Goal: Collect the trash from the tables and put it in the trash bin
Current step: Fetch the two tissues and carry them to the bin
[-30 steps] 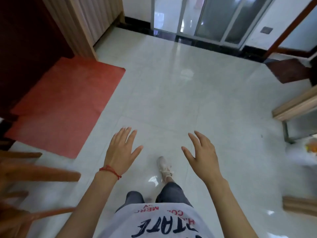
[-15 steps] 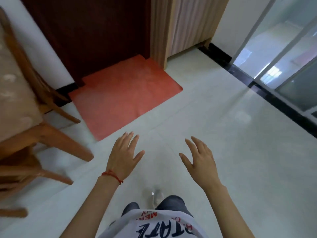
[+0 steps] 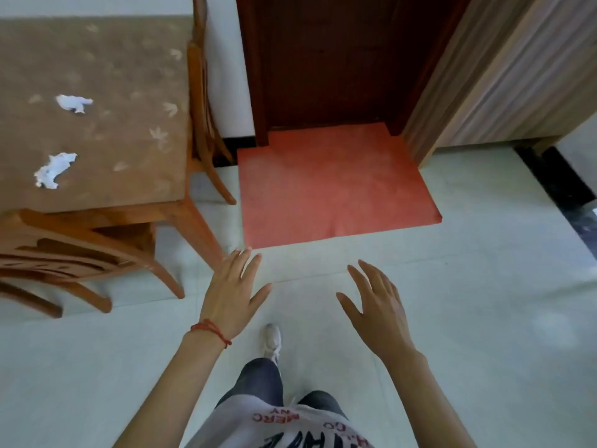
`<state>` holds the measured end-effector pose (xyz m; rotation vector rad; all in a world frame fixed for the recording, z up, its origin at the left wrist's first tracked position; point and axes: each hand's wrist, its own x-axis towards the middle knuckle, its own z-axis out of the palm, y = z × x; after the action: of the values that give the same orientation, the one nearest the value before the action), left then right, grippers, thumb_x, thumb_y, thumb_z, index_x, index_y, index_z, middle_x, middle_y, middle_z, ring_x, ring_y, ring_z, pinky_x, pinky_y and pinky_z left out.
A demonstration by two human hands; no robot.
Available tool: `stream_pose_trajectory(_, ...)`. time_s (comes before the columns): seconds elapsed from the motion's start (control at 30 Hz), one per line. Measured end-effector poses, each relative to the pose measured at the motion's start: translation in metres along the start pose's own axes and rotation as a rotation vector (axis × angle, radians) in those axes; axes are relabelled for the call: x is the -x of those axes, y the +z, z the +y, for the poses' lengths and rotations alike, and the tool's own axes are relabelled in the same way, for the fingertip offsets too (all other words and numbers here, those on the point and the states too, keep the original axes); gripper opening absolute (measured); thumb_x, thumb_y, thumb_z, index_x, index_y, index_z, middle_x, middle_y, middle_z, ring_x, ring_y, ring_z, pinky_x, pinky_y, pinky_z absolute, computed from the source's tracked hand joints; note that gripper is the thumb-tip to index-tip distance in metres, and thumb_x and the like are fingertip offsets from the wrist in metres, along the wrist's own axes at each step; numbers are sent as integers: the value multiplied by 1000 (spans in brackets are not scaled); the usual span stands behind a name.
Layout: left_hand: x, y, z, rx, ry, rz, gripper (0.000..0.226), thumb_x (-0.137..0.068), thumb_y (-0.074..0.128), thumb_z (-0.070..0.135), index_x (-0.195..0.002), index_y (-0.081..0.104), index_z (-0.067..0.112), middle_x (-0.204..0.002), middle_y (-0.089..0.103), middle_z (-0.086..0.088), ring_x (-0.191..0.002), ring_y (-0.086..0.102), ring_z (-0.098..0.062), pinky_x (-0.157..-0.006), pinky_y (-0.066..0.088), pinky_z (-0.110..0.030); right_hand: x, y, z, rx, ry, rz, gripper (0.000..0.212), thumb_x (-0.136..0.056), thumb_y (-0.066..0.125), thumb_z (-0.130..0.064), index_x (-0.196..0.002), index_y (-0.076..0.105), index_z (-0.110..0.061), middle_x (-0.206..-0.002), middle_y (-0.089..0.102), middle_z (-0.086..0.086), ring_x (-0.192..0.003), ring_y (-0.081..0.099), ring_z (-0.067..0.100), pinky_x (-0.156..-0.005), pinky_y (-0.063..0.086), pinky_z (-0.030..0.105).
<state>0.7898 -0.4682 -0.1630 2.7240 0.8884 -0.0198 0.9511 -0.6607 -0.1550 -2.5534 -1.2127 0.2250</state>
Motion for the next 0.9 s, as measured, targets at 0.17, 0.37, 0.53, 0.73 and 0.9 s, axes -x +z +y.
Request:
stream_pose_trajectory(0.17, -59, -6, -16, 25, -9, 30, 70, -91, 20, 56, -123, 53, 3, -125, 56, -20, -118, 51, -39, -95, 42, -48, -65, 4, 1, 12, -22, -2, 55, -88, 36, -49, -124, 53, -12, -131, 55, 14, -118, 53, 32, -95, 43, 43)
stream_pose_trajectory(0.37, -159, -23, -43, 28, 27, 7, 69, -93, 18, 55, -121, 51, 1, -122, 58, -22, -115, 53, -40, -92, 45, -51, -160, 1, -5, 26, -33, 6, 55, -88, 36, -49, -122, 54, -10, -128, 56, 15, -117, 54, 32, -95, 42, 42)
stream_pose_trajectory(0.53, -236, -44, -68, 10, 65, 7, 73, -93, 13, 56, -126, 48, 1, -129, 53, -21, -122, 47, -38, -97, 43, -50, -240, -5, -15, 20, -41, 28, 51, -88, 40, -45, -121, 54, -9, -127, 56, 14, -116, 54, 33, -93, 45, 43)
stream_pose_trajectory(0.73, -299, -60, -86, 37, -5, 28, 73, -92, 17, 58, -126, 48, 2, -130, 52, -20, -121, 48, -37, -100, 42, -49, -321, -7, -19, 12, -97, 21, 51, -86, 40, -42, -121, 55, -8, -129, 55, 13, -117, 52, 32, -93, 44, 44)
stream_pose_trajectory(0.9, -345, -58, -99, 56, -87, 23, 74, -91, 14, 60, -125, 51, 6, -130, 52, -18, -123, 47, -35, -100, 42, -49, -395, -3, -11, -3, -187, -4, 44, -83, 55, -32, -119, 55, -6, -127, 56, 14, -116, 53, 32, -92, 44, 45)
